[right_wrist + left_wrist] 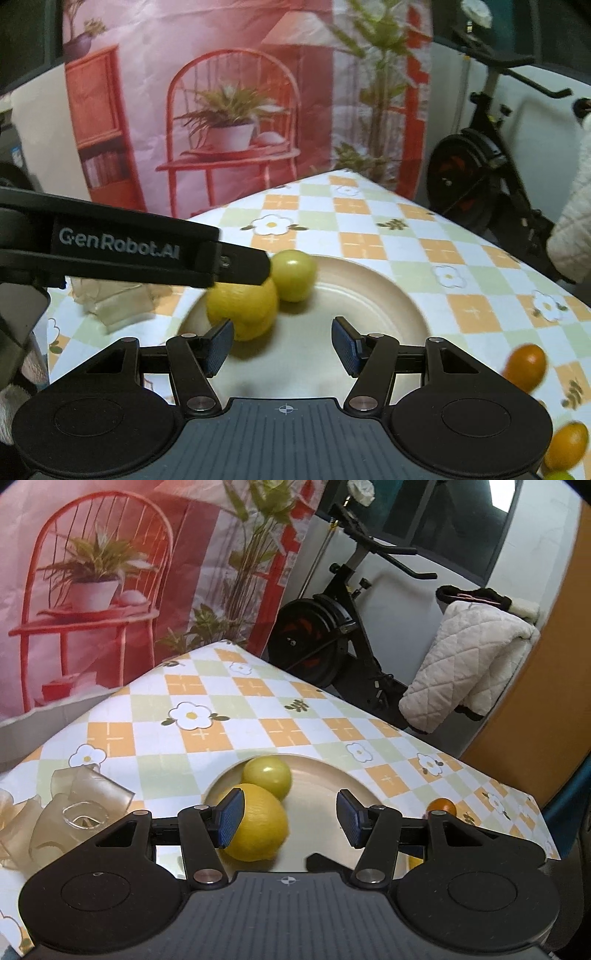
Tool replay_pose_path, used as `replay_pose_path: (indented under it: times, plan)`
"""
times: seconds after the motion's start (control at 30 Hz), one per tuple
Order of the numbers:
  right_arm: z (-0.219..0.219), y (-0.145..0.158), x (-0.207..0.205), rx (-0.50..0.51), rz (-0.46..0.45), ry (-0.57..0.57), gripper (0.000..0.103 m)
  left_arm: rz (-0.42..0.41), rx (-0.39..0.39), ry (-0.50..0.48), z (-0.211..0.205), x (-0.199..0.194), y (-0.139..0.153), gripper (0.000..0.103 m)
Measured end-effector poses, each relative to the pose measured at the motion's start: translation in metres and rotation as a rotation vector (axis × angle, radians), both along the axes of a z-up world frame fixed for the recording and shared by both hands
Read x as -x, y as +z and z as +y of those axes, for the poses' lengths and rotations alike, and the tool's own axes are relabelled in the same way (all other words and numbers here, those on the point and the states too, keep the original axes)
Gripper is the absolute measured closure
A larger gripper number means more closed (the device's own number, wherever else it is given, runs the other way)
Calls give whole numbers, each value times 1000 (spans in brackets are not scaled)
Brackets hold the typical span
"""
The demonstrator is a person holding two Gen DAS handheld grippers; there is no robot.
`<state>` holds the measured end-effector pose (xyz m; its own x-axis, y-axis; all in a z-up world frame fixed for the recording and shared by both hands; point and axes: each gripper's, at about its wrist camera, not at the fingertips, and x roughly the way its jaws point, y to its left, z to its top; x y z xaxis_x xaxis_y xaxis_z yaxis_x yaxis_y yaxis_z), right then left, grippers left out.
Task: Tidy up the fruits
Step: 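Lower the lemon into the plate and open the left gripper, then move the left tool back to the orange cherry tomato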
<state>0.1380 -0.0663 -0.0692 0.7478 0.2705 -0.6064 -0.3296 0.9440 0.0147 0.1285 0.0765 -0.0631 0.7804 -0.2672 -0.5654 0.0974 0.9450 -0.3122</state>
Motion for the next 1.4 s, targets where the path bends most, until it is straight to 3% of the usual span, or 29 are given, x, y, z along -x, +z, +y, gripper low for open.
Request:
replay_pose_path:
  times: [0.43, 0.77, 1.4]
  plan:
    - [-86, 7, 73, -40, -116, -142, 49, -62, -25, -81, -54, 28, 8, 45]
    - [-149, -22, 123, -32, -115, -267, 49, -42, -43, -227, -102, 43, -7, 45]
    - [-159, -42, 151, -10, -81, -321, 49, 24, -60, -430, -148, 60, -28, 45]
